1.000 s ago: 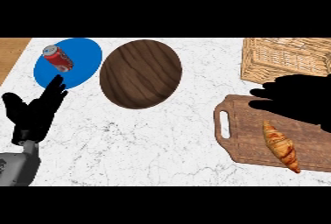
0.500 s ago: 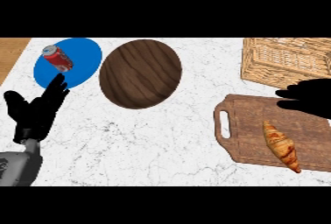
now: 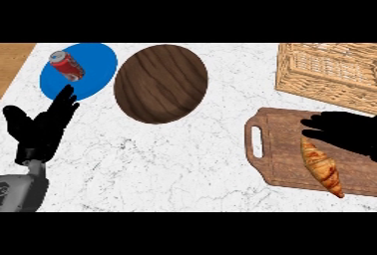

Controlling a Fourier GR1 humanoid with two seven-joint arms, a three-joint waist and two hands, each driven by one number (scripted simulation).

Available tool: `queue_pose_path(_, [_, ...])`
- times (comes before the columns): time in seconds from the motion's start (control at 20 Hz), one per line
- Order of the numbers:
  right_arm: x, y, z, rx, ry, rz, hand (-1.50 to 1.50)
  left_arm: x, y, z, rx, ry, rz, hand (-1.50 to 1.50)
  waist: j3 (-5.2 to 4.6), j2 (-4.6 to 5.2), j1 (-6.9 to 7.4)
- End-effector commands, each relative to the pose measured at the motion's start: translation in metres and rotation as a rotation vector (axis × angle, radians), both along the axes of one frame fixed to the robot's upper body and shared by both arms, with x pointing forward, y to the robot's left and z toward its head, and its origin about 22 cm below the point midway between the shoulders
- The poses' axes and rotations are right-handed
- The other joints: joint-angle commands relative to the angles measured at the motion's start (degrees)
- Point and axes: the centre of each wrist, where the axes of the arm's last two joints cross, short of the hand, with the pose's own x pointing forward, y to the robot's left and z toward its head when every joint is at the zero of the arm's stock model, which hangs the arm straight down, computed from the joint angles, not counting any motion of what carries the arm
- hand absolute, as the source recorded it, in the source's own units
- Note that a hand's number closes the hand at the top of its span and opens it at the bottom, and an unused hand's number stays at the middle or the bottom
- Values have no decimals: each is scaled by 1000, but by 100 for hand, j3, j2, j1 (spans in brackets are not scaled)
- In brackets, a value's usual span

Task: Pick the croissant from the cutting board and place it in the basket

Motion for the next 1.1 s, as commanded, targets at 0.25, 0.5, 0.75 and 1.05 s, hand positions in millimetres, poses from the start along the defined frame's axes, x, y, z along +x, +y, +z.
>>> queue_pose_path(0.25, [22,-8,-79,130,69,22,-150,4,-8,0,2,3,1,0,-10,-6,21])
queue_pose_path(0.5, [34,-22,-116,-11,53,11,-150,6,-5,-12,3,1,-21,0,-11,1,19])
queue_pose_path(0.75, [44,-14,-126,-93,60,-1,-150,1,-7,2,8,1,-19,0,-11,-10,30])
queue_pose_path(1.05, [35,-30,-133,-88,49,26,-150,-1,6,-2,13,11,-12,0,-13,-13,-7])
